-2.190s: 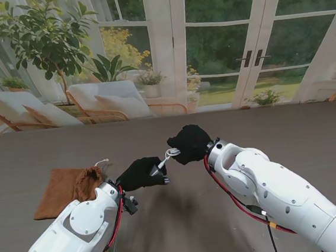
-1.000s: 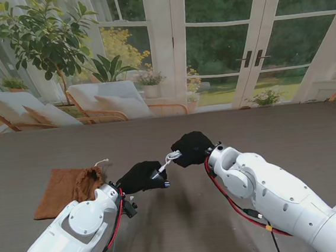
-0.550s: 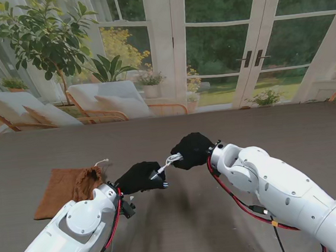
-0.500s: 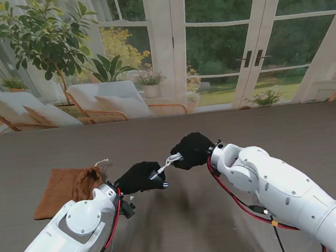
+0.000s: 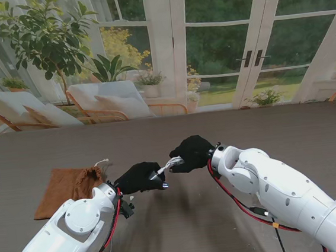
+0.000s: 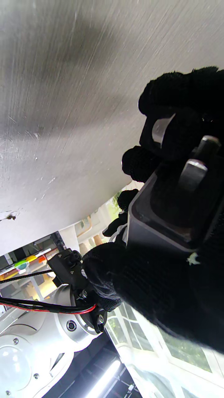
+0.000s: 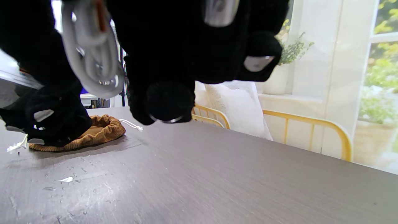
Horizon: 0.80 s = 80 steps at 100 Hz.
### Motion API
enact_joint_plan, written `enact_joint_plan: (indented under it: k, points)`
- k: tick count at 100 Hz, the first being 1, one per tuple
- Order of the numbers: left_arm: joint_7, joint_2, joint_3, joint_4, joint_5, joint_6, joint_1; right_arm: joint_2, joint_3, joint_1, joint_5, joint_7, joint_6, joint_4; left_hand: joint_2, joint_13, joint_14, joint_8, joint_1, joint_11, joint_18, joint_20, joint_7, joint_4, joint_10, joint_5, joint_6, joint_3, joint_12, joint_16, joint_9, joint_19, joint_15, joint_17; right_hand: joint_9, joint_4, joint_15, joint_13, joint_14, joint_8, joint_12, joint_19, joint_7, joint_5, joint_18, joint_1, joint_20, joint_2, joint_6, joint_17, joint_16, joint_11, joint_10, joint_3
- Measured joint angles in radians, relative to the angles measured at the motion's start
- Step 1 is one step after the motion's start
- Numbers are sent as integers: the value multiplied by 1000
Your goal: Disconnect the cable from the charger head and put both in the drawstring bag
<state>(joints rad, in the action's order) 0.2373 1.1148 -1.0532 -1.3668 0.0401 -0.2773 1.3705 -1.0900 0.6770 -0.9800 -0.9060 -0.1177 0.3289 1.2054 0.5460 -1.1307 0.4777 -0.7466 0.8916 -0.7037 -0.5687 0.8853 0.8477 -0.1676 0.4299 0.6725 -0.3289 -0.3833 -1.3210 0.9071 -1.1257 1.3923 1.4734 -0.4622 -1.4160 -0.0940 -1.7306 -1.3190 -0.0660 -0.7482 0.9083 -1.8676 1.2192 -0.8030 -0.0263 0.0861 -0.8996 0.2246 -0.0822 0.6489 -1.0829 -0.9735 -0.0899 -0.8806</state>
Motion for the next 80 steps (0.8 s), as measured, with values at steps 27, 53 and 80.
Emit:
enact_joint_plan:
  k: [27,53,80]
  points:
    - [6,-2,-1,-2,0,11,0,-24,10,-12,109,-45,56,-49,-8,2,1,5,0,0,1,0,0,1,0,-1,0,10,10,0,1,0,-2,10,0,0,-9,0,41,-11,13,0,-13,-175,53,34,0,-65,4,0,0,-151,35,-31]
    - [12,-3,1,-1,-4,11,-4,-61,45,-65,183,-129,42,-73,-19,2,1,5,0,0,3,0,0,7,1,-3,0,25,10,9,2,-1,-7,11,0,-1,-42,0,116,44,-38,-6,-33,-334,127,52,-13,64,69,0,-69,-249,106,-209]
    - [19,-4,9,2,-8,15,-7,-97,113,-160,349,-127,-117,-17,-19,2,2,5,0,0,3,0,0,13,1,-3,0,26,11,10,2,-2,-7,11,-1,-1,-57,1,154,51,-57,-6,-67,-405,170,82,-52,149,95,0,-98,-260,140,-281]
